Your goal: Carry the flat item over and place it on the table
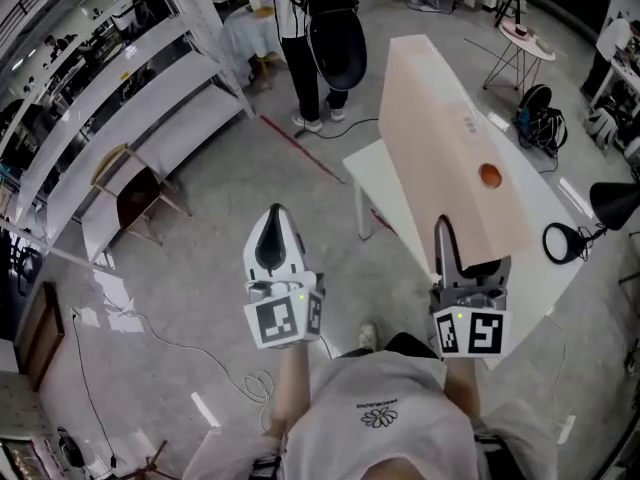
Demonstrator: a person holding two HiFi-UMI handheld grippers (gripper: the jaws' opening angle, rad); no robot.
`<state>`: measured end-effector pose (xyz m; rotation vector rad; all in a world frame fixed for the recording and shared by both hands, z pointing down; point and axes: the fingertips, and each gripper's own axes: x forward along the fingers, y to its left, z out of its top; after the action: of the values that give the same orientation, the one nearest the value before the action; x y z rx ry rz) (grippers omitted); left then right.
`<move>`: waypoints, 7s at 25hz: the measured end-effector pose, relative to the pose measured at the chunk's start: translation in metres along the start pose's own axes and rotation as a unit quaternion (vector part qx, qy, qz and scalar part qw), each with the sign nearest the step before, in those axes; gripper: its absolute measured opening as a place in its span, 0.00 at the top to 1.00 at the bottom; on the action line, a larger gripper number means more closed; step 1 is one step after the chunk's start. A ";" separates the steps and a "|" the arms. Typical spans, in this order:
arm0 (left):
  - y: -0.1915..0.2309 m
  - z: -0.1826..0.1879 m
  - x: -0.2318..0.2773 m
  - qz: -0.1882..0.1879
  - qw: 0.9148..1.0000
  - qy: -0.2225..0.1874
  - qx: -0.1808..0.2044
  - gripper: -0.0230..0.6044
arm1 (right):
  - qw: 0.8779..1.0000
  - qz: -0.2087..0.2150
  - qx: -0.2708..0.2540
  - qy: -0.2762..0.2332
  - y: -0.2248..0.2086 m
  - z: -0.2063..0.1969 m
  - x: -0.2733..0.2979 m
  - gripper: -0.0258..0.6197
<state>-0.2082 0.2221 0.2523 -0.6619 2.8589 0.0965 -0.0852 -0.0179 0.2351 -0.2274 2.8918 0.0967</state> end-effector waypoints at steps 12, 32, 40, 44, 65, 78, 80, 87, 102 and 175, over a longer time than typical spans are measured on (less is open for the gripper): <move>-0.007 -0.011 0.014 0.014 0.999 -0.026 -0.015 0.94 | 0.997 0.016 0.073 0.003 -0.026 -0.017 0.034 0.53; -0.286 -0.072 0.136 -0.320 0.945 -0.029 -0.062 0.94 | 0.967 -0.253 -0.001 -0.017 -0.197 -0.047 -0.053 0.53; -0.382 -0.071 0.138 -0.481 0.873 -0.050 -0.064 0.94 | 0.903 -0.425 -0.060 -0.023 -0.223 -0.039 -0.113 0.53; -0.379 -0.077 0.157 -0.514 0.854 -0.042 -0.064 0.94 | 0.870 -0.486 -0.081 -0.013 -0.205 -0.044 -0.115 0.54; -0.353 -0.106 0.174 -0.615 0.784 -0.013 -0.087 0.94 | 0.795 -0.595 -0.119 -0.004 -0.104 -0.068 -0.093 0.53; -0.348 -0.097 0.176 -0.606 0.790 -0.016 -0.094 0.94 | 0.798 -0.589 -0.125 -0.009 -0.107 -0.058 -0.091 0.53; -0.345 -0.099 0.178 -0.603 0.793 -0.016 -0.092 0.94 | 0.800 -0.586 -0.129 -0.008 -0.111 -0.058 -0.089 0.53; -0.335 -0.106 0.185 -0.584 0.806 -0.005 -0.092 0.94 | 0.806 -0.564 -0.173 0.044 -0.134 -0.060 -0.073 0.53; -0.323 -0.121 0.210 -0.537 0.839 0.022 -0.085 0.94 | 0.727 -0.397 -0.440 0.346 -0.178 -0.127 -0.009 0.53; -0.339 -0.221 0.205 -0.540 0.831 0.132 -0.036 0.94 | 0.668 -0.078 -0.420 0.610 -0.144 -0.411 -0.014 0.44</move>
<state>-0.2793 -0.1937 0.4183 -2.3017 2.2322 -0.0720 -0.1432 -0.1921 0.6306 -1.0332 3.6964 1.9729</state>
